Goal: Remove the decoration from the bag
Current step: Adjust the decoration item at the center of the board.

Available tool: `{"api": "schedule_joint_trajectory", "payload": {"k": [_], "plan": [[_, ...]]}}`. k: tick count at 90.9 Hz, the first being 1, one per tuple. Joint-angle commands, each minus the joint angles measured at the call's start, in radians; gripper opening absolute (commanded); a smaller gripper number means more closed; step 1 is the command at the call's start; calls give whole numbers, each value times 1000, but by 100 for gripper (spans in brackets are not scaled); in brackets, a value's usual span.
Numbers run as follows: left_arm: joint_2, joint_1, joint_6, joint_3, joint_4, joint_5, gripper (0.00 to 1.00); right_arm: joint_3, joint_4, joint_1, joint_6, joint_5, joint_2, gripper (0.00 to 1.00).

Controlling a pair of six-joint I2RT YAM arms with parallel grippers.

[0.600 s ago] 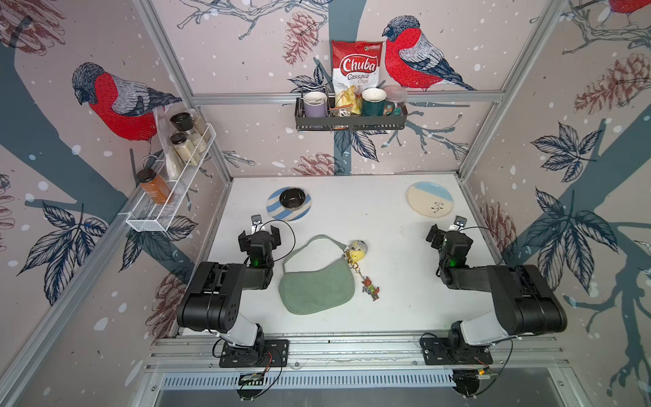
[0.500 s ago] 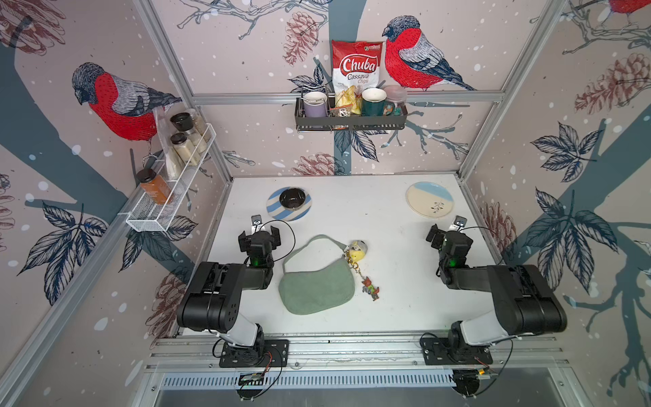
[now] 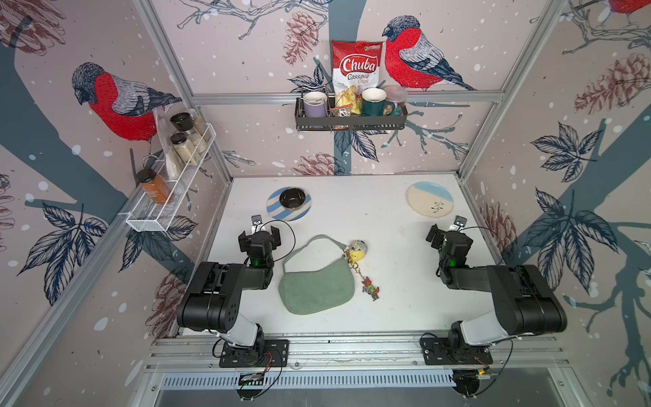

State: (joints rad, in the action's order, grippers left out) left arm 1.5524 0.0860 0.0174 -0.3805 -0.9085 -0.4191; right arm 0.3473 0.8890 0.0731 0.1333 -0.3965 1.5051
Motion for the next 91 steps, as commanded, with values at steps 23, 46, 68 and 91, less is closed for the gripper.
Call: {"api": "schedule_joint_trajectory", "payload": {"k": [23, 46, 68, 91], "plan": [[-9, 13, -15, 16, -34, -26, 99, -4, 47, -5, -1, 1, -16, 100], [-88, 175, -148, 156, -304, -319, 99, 120, -365, 38, 56, -112, -300, 100], [-294, 234, -83, 34, 126, -506, 98, 382, -779, 206, 79, -225, -344, 100], [-523, 237, 381, -254, 996, -482, 99, 513, -1035, 65, 470, 519, -318, 98]]}}
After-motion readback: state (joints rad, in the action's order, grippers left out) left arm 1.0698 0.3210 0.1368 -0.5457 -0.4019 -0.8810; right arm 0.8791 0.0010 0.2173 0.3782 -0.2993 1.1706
